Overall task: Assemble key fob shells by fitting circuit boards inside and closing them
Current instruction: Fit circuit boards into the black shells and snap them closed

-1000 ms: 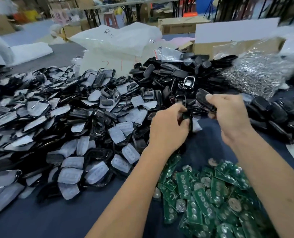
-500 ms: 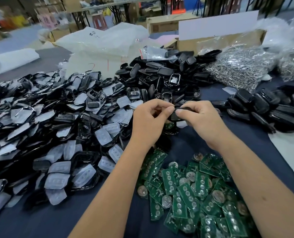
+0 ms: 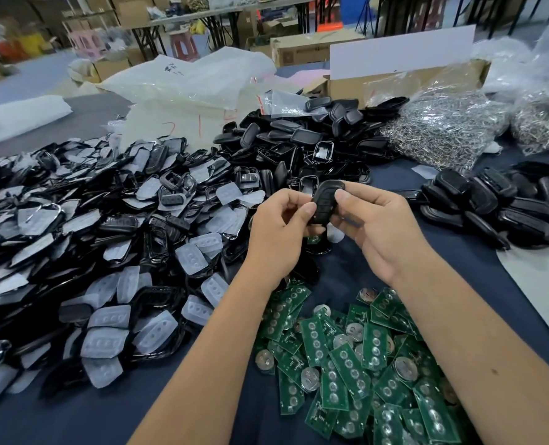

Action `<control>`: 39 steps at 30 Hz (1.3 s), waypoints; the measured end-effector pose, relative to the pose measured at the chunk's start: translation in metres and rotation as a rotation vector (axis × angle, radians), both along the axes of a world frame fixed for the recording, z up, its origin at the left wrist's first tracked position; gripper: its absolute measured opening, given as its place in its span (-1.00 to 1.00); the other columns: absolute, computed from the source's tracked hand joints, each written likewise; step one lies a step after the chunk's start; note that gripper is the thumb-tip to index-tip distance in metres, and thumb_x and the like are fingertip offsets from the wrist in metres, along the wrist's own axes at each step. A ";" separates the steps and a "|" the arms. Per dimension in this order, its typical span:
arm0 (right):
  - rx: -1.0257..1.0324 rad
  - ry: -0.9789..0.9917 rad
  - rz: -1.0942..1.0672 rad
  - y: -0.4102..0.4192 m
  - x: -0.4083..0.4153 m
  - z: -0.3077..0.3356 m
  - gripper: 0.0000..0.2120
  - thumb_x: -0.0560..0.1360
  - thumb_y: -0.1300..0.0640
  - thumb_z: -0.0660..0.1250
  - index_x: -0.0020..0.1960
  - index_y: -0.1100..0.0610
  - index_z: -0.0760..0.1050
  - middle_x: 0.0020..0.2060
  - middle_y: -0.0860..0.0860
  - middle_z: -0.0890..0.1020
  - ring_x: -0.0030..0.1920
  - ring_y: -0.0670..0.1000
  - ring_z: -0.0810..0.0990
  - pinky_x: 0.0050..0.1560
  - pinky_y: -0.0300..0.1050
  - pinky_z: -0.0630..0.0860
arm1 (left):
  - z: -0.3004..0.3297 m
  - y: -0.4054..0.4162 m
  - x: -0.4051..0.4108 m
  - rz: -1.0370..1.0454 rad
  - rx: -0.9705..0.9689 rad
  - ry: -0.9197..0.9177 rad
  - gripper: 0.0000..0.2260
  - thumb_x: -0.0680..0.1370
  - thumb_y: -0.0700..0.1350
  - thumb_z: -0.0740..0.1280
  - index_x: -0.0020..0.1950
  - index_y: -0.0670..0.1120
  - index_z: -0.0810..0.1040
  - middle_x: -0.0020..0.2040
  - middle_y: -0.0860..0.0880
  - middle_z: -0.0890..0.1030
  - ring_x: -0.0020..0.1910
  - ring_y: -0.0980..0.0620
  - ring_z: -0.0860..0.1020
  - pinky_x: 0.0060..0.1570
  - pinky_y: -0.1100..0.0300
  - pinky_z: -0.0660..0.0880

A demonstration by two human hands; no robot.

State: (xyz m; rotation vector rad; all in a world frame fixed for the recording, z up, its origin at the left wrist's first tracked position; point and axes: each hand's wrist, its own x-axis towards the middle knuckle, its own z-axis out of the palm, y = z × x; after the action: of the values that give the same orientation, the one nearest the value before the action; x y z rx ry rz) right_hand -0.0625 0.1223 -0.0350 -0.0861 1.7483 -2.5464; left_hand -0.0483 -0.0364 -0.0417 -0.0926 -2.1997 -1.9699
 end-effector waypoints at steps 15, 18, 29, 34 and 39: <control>-0.081 0.050 -0.117 -0.003 0.001 -0.004 -0.83 0.52 0.40 0.45 0.08 0.23 0.67 -0.07 0.18 0.77 -0.07 0.13 0.77 -0.08 -0.04 0.70 | 0.008 0.003 0.006 -0.035 0.039 0.020 -0.90 0.62 -0.28 0.38 0.11 -0.17 0.63 -0.03 -0.26 0.67 -0.13 0.00 0.68 -0.15 0.11 0.66; -0.086 0.038 -0.081 -0.003 0.001 -0.004 -0.79 0.52 0.41 0.45 0.13 0.26 0.65 -0.05 0.20 0.76 -0.05 0.12 0.77 -0.06 -0.08 0.69 | 0.007 0.002 0.006 -0.019 0.077 0.018 -0.91 0.60 -0.31 0.40 0.08 -0.18 0.65 -0.11 -0.16 0.70 -0.13 0.02 0.67 -0.17 0.18 0.64; -0.001 0.013 0.002 0.001 0.002 -0.002 -0.81 0.48 0.42 0.46 0.03 0.21 0.68 -0.06 0.16 0.77 -0.08 0.08 0.76 -0.06 -0.08 0.68 | 0.005 -0.004 0.004 -0.081 0.125 -0.034 -0.91 0.62 -0.20 0.42 -0.03 -0.02 0.65 -0.20 -0.08 0.68 -0.20 0.03 0.65 -0.10 0.12 0.63; -0.033 -0.006 -0.004 -0.001 0.003 0.000 -0.82 0.49 0.44 0.45 0.06 0.27 0.63 -0.07 0.22 0.71 -0.09 0.10 0.71 -0.04 -0.03 0.68 | 0.003 -0.006 0.003 -0.043 0.036 -0.007 -0.93 0.62 -0.11 0.42 -0.06 -0.02 0.63 -0.21 -0.15 0.66 -0.28 0.08 0.61 -0.15 0.13 0.59; -0.073 0.004 0.005 -0.001 0.004 0.002 -0.83 0.47 0.42 0.46 0.00 0.21 0.64 -0.16 0.11 0.74 -0.17 0.02 0.72 -0.13 -0.12 0.66 | 0.005 -0.009 0.004 -0.085 0.043 -0.001 -0.97 0.59 -0.12 0.45 -0.05 -0.03 0.66 -0.25 -0.03 0.67 -0.28 0.12 0.60 -0.23 0.28 0.54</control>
State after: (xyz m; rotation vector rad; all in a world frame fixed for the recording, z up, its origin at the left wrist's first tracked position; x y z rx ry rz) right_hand -0.0585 0.1217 -0.0326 -0.0983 1.6541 -2.6082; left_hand -0.0444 -0.0455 -0.0366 -0.1820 -2.1872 -2.0607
